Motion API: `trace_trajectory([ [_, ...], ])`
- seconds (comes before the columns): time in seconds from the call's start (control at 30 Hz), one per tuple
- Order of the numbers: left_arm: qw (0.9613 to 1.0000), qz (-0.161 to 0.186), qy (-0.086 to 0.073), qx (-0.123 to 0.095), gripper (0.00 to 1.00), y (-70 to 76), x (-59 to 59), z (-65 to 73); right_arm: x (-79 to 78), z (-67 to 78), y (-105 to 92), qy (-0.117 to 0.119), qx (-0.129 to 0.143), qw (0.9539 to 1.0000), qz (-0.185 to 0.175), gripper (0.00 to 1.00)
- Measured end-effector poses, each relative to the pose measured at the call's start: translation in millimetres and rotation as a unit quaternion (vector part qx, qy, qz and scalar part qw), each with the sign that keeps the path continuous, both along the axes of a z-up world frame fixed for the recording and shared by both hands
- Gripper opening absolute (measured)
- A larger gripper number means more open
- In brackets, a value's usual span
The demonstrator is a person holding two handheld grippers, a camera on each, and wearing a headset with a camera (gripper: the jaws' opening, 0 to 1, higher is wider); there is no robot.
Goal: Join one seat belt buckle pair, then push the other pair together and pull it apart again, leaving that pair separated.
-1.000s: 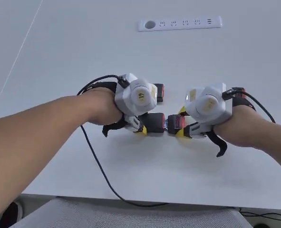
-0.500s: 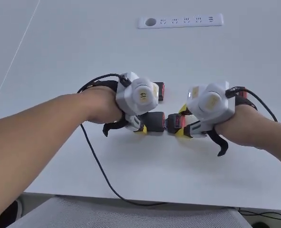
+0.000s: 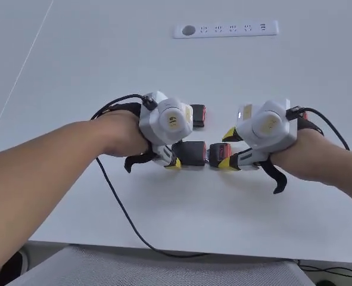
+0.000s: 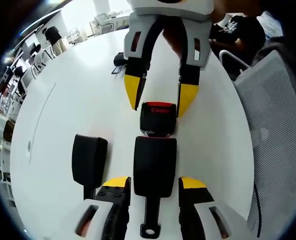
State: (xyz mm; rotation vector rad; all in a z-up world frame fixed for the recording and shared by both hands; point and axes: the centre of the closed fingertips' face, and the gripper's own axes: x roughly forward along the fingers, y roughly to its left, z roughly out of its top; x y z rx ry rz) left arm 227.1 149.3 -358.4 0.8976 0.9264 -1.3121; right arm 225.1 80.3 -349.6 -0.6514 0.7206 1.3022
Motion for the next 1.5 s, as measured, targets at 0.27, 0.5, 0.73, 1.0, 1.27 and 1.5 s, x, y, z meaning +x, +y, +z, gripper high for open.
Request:
trace_trajectory([
  [0.27, 0.9997, 0.001, -0.015, -0.017, 0.41, -7.1, 11.3, 19.9, 3.7, 17.2, -4.4, -0.014, 0.001, 0.9999, -0.001, 0.35],
  [0.5, 0.9995, 0.004, -0.029, -0.013, 0.40, -7.6, 29.1, 20.6, 17.8, 26.7, -22.5, -0.022, -0.005, 0.9996, -0.019, 0.35],
  [0.73, 0.9988, 0.007, -0.044, -0.020, 0.45, -11.0, 53.8, 25.6, 38.1, 31.3, -51.7, -0.030, -0.013, 0.9987, -0.040, 0.35],
  [1.0, 0.9983, 0.004, -0.050, -0.031, 0.41, -10.1, 77.1, 32.0, 60.8, 27.2, -94.1, -0.035, -0.046, 0.9974, -0.044, 0.35],
  [1.27, 0.9986, -0.011, -0.045, -0.025, 0.41, -1.0, 95.2, 21.0, 79.5, 22.7, -132.5, -0.037, -0.061, 0.9956, -0.061, 0.35],
  [1.5, 0.9986, -0.028, -0.042, -0.020, 0.40, 4.7, 101.3, 10.9, 83.1, 15.0, -151.8, -0.025, -0.072, 0.9952, -0.062, 0.36],
])
